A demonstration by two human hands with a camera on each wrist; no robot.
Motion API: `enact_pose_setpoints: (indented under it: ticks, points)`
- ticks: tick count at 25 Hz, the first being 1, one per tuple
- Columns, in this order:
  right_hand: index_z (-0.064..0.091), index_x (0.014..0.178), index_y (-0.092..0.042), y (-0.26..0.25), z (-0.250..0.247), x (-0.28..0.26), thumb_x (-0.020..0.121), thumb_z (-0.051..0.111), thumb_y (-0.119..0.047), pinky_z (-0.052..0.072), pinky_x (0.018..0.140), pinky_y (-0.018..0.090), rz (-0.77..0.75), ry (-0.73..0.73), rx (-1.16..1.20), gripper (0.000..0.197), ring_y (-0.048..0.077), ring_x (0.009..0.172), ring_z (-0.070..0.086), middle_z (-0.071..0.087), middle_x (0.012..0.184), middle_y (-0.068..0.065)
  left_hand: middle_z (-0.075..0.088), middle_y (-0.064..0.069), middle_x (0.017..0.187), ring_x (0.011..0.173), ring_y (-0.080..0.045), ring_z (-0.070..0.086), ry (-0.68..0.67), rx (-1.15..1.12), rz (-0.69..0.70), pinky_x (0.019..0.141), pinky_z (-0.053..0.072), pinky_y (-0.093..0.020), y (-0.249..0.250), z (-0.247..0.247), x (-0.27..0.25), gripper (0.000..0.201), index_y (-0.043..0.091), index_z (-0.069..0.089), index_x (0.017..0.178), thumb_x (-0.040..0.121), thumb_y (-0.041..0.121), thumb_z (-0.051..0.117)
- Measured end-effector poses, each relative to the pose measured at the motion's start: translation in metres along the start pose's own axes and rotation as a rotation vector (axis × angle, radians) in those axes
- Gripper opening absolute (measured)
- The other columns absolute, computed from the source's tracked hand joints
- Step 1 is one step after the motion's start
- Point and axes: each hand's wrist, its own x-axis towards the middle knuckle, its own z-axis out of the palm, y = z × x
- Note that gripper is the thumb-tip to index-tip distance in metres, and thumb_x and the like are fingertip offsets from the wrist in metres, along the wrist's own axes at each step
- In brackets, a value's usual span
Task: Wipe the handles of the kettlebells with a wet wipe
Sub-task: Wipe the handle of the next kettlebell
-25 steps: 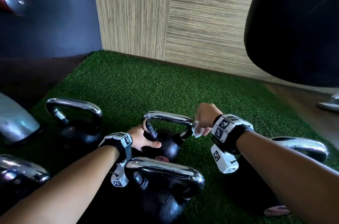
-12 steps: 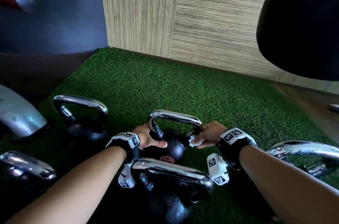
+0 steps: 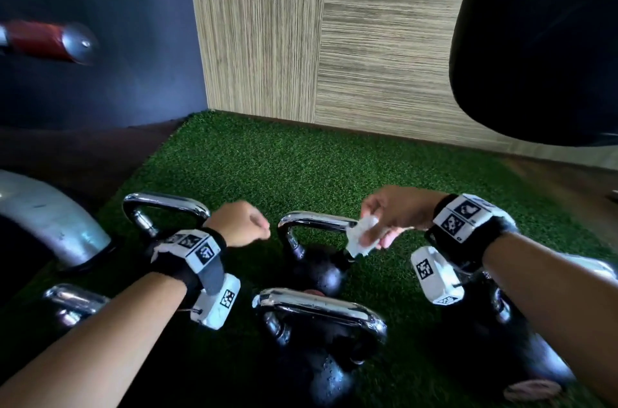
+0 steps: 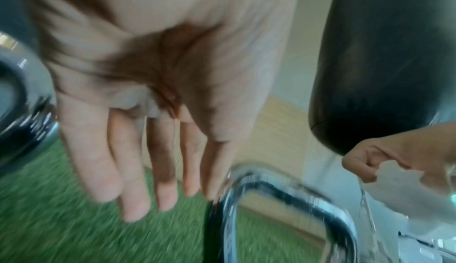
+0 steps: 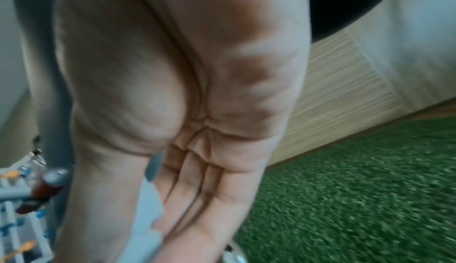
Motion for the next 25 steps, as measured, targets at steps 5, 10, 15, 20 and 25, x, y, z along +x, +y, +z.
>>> enact_pose_setpoints:
  ticks: [5, 10, 15, 20, 25]
  points:
    - [0.069, 0.094, -0.002, -0.040, 0.011, -0.008, 0.070, 0.090, -0.009, 0.061, 0.067, 0.029, -0.343, 0.361, 0.108, 0.033, 0.017, 0.076, 0.073, 0.076, 0.092, 0.009, 0.080, -0.003, 0.096, 0.087, -0.019, 0.077, 0.024, -0.720, 0.120, 0.082, 0.062, -0.032, 0.055, -0.050, -0.016, 0.039, 0.012, 0.075, 0.110, 0.085, 0.042, 0.071]
    - [0.061, 0.118, -0.024, -0.057, 0.023, -0.002, 0.063, 0.097, -0.019, 0.054, 0.060, 0.017, -0.545, 0.590, -0.058, 0.066, 0.002, 0.065, 0.063, 0.072, 0.083, 0.000, 0.079, -0.011, 0.086, 0.072, -0.018, 0.076, -0.205, -0.901, 0.117, 0.067, 0.064, -0.027, 0.091, -0.051, -0.020, 0.031, 0.004, 0.070, 0.104, 0.096, 0.033, 0.064]
    - [0.052, 0.132, -0.026, -0.047, 0.032, 0.006, 0.061, 0.097, -0.019, 0.042, 0.053, 0.019, -0.566, 0.737, -0.143, 0.084, 0.004, 0.058, 0.045, 0.056, 0.071, -0.006, 0.078, -0.016, 0.099, 0.081, -0.021, 0.077, -0.267, -0.945, 0.126, 0.069, 0.064, -0.026, 0.088, -0.038, -0.007, 0.040, 0.000, 0.070, 0.112, 0.084, 0.029, 0.073]
    - [0.037, 0.145, -0.028, -0.018, 0.027, 0.016, 0.059, 0.097, -0.019, 0.042, 0.055, 0.028, -0.429, 0.694, -0.092, 0.105, 0.009, 0.063, 0.044, 0.051, 0.075, -0.004, 0.078, -0.012, 0.105, 0.086, -0.018, 0.075, -0.244, -0.762, 0.165, 0.079, 0.064, -0.027, 0.091, -0.025, 0.011, 0.039, 0.005, 0.072, 0.120, 0.084, 0.019, 0.080]
    - [-0.014, 0.149, -0.051, 0.033, 0.027, 0.047, 0.032, 0.101, -0.040, 0.048, 0.101, 0.053, -0.144, 0.478, -0.112, 0.164, 0.032, 0.122, 0.050, 0.047, 0.137, 0.016, 0.076, 0.018, 0.107, 0.084, -0.001, 0.070, 0.212, -0.108, 0.318, 0.067, 0.048, -0.010, 0.096, -0.020, 0.012, 0.033, 0.030, 0.076, 0.116, 0.085, 0.041, 0.080]
